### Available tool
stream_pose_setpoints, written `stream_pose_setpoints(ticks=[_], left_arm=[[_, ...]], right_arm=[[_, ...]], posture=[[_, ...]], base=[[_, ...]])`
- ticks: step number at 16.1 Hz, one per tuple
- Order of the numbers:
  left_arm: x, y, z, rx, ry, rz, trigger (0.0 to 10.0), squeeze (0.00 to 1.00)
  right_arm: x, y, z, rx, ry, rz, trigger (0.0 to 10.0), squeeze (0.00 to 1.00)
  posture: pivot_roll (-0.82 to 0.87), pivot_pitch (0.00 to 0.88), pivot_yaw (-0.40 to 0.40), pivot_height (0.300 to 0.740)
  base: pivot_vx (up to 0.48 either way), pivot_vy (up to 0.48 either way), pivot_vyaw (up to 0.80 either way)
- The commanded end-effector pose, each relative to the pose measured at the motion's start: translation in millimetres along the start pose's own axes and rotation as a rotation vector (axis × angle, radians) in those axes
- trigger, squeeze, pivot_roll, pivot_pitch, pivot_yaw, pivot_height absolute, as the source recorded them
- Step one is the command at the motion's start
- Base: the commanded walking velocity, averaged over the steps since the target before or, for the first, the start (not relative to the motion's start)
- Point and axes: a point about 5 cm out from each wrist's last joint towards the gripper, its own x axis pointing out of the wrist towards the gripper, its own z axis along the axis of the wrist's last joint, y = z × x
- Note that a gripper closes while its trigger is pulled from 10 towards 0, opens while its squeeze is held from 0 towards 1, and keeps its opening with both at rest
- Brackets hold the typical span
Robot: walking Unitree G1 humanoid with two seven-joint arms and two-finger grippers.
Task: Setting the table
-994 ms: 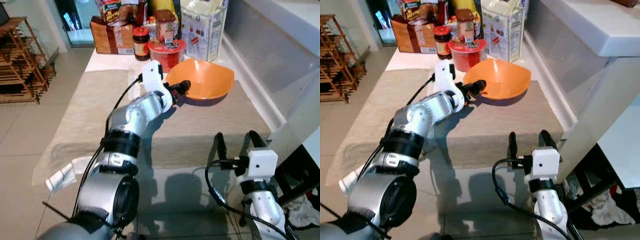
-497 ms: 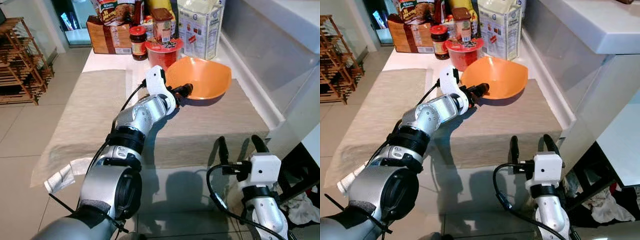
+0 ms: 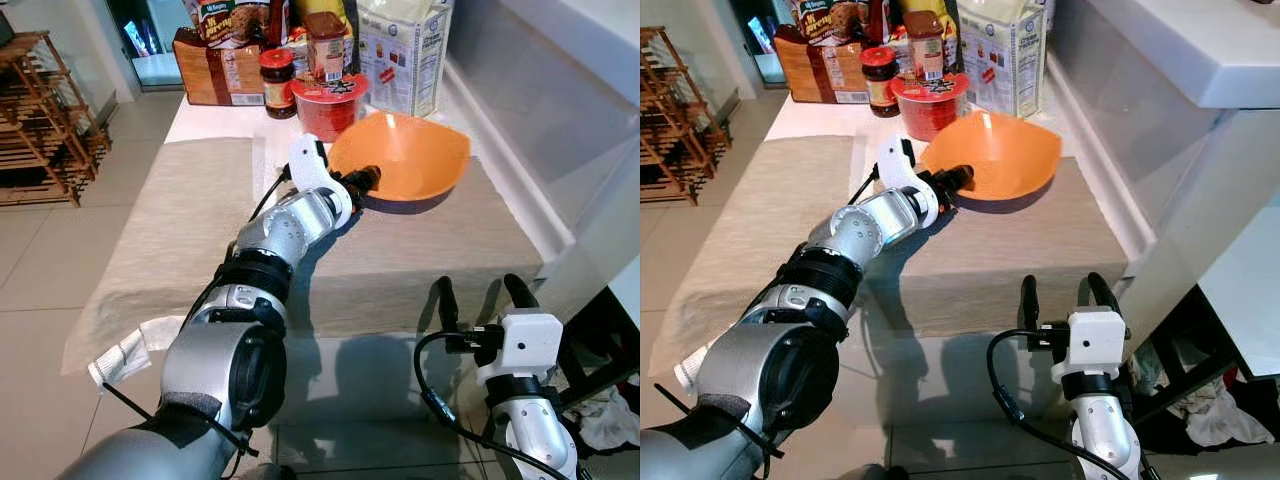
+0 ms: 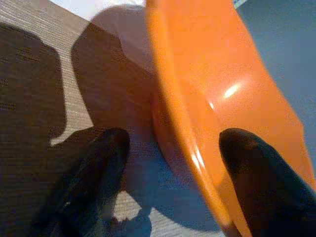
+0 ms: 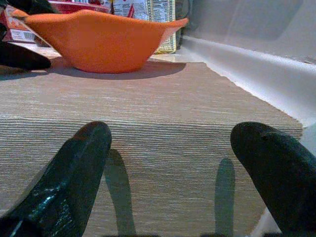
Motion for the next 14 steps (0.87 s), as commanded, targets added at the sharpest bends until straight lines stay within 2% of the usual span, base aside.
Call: stream_pose_setpoints(ticks=[1, 4, 8, 9, 13, 14], left_arm=[[4.7, -13.3, -12.5, 0.029, 0.037, -0.01, 0.0, 0.0], [2.6, -10.0, -7.4, 0.087, -0.002, -0.019, 0.0, 0.0], [-0.7, 2.5, -9.5, 0.27, -0.037, -0.007, 0.0, 0.0], [-2.9, 6.9, -8.5, 0.338, -0.055, -0.009, 0.0, 0.0], [-14.1, 13.9, -9.0, 0.485, -0.096, -0.051, 0.0, 0.0], [-16.2, 16.7, -8.2, 0.481, -0.097, -0.052, 0.0, 0.0]], right_arm=[[1.2, 0.2, 4.5, -0.007, -0.011, -0.002, 10.0, 0.0], [1.5, 0.1, 3.3, -0.007, -0.009, 0.002, 10.0, 0.0], [3.8, 1.1, 2.0, -0.006, -0.008, 0.018, 10.0, 0.0], [4.3, 1.2, 1.9, -0.007, -0.009, 0.02, 10.0, 0.0], [5.5, 2.2, 1.1, -0.007, -0.007, 0.03, 10.0, 0.0], [5.8, 2.3, 0.9, -0.007, -0.007, 0.032, 10.0, 0.0]], posture=[[-0.21, 0.039, 0.086, 0.736], [-0.2, 0.034, 0.086, 0.736], [-0.19, 0.024, 0.082, 0.736], [-0.19, 0.019, 0.08, 0.736], [-0.17, 0.009, 0.069, 0.736], [-0.17, 0.007, 0.069, 0.736]], base=[[0.0, 0.0, 0.0], [0.0, 0.0, 0.0], [0.0, 0.0, 0.0], [0.0, 0.0, 0.0], [0.0, 0.0, 0.0], [0.0, 0.0, 0.0]])
